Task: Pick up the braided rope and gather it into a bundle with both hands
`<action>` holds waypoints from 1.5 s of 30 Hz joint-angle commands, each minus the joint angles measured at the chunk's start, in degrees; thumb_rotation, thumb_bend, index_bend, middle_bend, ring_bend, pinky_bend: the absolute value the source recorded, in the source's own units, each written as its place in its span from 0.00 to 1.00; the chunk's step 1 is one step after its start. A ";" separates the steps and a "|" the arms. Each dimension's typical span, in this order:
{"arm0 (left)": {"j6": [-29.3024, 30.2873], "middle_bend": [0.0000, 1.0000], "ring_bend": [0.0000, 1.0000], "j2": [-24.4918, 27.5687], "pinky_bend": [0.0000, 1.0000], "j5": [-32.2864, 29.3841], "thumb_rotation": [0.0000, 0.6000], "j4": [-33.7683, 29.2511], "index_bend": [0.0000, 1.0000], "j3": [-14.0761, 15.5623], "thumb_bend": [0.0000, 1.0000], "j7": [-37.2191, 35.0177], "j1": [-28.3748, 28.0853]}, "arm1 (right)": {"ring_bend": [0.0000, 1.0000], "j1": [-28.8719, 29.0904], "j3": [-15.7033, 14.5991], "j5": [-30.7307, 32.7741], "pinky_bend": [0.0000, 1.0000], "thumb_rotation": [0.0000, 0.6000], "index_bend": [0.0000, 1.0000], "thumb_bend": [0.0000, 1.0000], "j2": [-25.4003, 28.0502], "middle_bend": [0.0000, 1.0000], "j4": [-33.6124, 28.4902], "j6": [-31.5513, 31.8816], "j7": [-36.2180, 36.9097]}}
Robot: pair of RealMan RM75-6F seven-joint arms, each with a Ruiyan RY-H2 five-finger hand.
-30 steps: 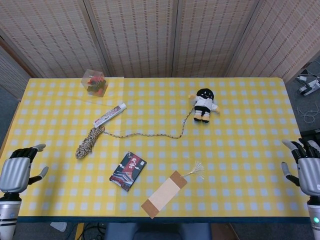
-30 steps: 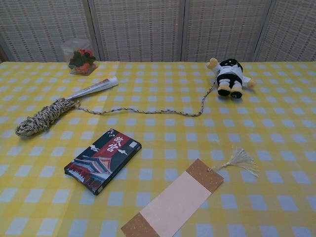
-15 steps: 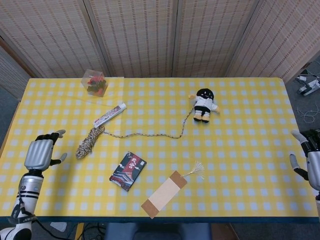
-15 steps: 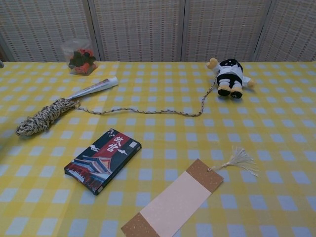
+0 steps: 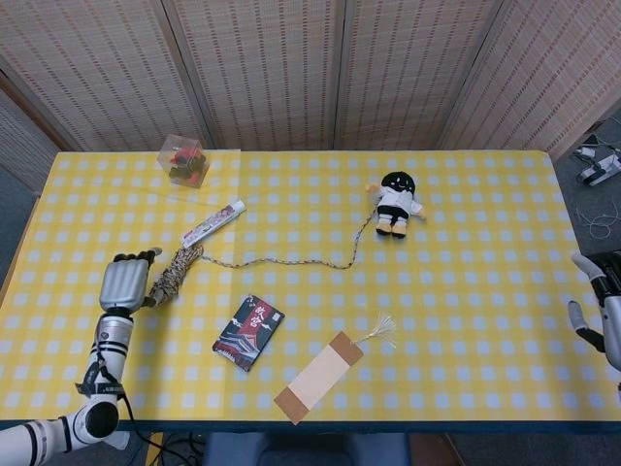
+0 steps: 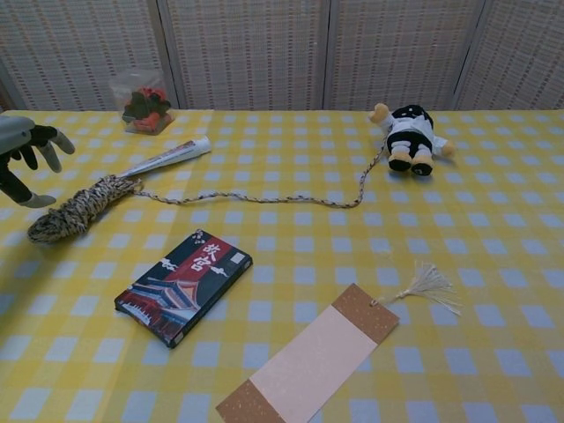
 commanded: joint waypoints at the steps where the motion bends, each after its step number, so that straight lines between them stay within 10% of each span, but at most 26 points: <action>1: 0.69 0.30 0.30 -2.47 0.18 -3.37 0.87 1.46 0.25 -0.10 0.27 2.95 -2.08 | 0.13 -0.14 -0.02 0.11 0.23 1.00 0.19 0.35 0.08 0.26 0.03 0.11 0.14; 12: 4.35 0.29 0.29 -6.76 0.17 -11.33 0.55 4.18 0.29 -0.36 0.27 9.88 -5.66 | 0.13 -0.86 -0.22 0.52 0.23 1.00 0.19 0.35 0.26 0.26 0.55 0.51 1.31; 45: 4.44 0.29 0.29 -15.28 0.16 -19.94 0.48 16.28 0.35 -0.10 0.27 12.92 -9.38 | 0.13 -1.10 -0.27 2.35 0.23 1.00 0.19 0.35 -0.18 0.26 2.69 -1.19 3.82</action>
